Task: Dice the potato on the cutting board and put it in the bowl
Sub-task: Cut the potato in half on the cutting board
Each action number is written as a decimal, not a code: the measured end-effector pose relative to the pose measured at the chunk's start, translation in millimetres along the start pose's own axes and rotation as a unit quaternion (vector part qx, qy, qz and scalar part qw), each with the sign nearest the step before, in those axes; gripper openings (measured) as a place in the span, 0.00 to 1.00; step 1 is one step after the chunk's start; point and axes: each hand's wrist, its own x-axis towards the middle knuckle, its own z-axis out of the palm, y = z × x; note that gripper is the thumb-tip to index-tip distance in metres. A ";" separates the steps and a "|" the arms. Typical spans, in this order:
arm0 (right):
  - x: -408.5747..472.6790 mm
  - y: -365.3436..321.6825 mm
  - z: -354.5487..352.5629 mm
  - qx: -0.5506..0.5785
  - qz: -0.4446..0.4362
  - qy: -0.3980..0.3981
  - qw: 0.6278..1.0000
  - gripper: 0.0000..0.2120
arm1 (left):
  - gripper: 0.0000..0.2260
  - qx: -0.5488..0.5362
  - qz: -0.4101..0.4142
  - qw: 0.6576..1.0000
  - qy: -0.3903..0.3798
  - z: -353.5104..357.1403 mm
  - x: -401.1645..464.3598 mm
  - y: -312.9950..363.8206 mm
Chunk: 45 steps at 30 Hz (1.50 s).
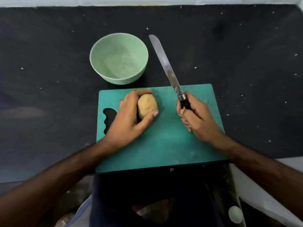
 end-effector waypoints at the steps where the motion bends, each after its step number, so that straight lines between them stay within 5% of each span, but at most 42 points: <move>1: -0.3 1.7 1.4 -0.002 -0.008 0.003 1.000 0.04 | 0.21 0.008 0.013 1.000 0.008 1.3 -1.1 -0.6; 12: 4.1 17.2 7.7 0.036 -0.084 0.023 0.996 0.14 | 0.24 0.044 0.132 0.988 0.064 8.4 2.0 -21.0; 17: 1.0 11.4 7.6 0.061 -0.060 0.022 0.996 0.18 | 0.17 0.037 0.121 0.989 0.082 1.7 -19.9 -8.5; 30: 5.8 13.7 -1.7 0.136 -0.058 -0.023 0.989 0.19 | 0.22 -0.048 0.069 0.995 0.062 -2.6 -15.5 -8.0; 39: 1.2 4.6 -15.5 0.084 -0.038 -0.107 0.990 0.16 | 0.23 -0.126 0.091 0.988 0.022 -1.7 -9.2 -20.0; 45: -21.1 -14.6 -52.1 -0.080 -0.029 -0.141 0.986 0.18 | 0.24 -0.190 0.056 0.980 0.000 -2.9 -6.5 -22.5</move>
